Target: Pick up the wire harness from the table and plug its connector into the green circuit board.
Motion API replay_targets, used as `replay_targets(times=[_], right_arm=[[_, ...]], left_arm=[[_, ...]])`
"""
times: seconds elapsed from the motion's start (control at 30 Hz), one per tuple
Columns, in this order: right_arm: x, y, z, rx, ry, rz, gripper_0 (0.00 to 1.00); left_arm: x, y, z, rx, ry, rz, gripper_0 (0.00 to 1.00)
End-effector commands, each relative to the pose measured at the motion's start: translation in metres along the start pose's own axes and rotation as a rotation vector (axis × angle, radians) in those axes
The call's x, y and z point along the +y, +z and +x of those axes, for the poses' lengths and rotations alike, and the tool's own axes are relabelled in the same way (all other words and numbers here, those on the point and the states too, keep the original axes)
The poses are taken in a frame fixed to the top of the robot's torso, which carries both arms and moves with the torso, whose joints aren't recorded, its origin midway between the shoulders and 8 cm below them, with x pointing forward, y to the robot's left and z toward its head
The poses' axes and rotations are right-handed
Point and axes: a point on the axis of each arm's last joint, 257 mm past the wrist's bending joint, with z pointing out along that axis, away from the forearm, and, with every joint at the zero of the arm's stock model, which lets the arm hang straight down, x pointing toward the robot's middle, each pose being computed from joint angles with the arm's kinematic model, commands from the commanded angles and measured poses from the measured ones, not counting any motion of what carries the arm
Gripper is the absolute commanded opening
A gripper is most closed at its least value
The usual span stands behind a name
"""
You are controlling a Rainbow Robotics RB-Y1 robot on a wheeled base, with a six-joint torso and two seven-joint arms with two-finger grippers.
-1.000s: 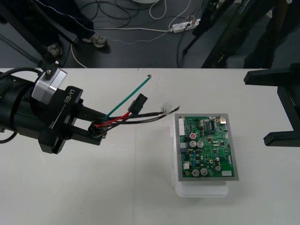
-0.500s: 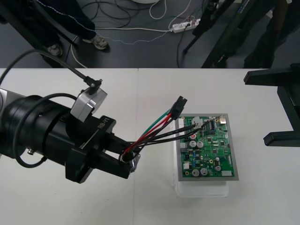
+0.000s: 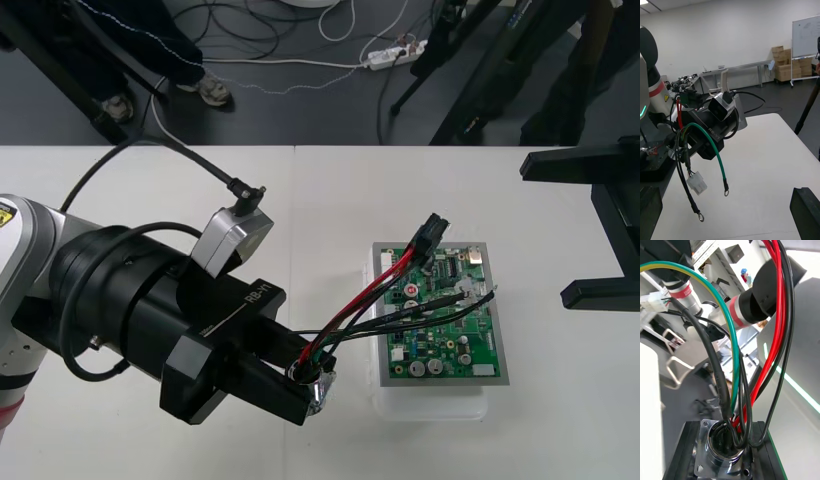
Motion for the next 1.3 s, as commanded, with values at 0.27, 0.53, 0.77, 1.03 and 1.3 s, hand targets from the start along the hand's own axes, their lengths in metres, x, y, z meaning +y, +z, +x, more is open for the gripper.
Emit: replay_targets(times=[0.27, 0.53, 0.77, 1.03, 1.3], right_arm=[[-0.006, -0.005, -0.008, 0.01, 0.017, 0.005, 1.0], [-0.013, -0.014, 0.0, 0.04, 0.041, -0.132, 1.0], [-0.04, -0.01, -0.013, -0.024, 0.082, -0.159, 1.0], [-0.039, 0.009, -0.016, -0.086, 0.171, -0.266, 1.0], [-0.026, 0.027, -0.02, -0.151, 0.229, -0.367, 1.0]], left_arm=[[-0.02, 0.012, 0.009, 0.011, -0.108, 0.076, 0.0], [-0.023, 0.013, 0.008, 0.008, -0.169, 0.088, 0.0], [-0.025, 0.015, 0.005, -0.002, -0.164, 0.103, 0.0], [-0.026, 0.015, 0.004, -0.005, -0.161, 0.105, 0.0], [-0.029, 0.02, 0.006, 0.001, -0.167, 0.125, 0.0]])
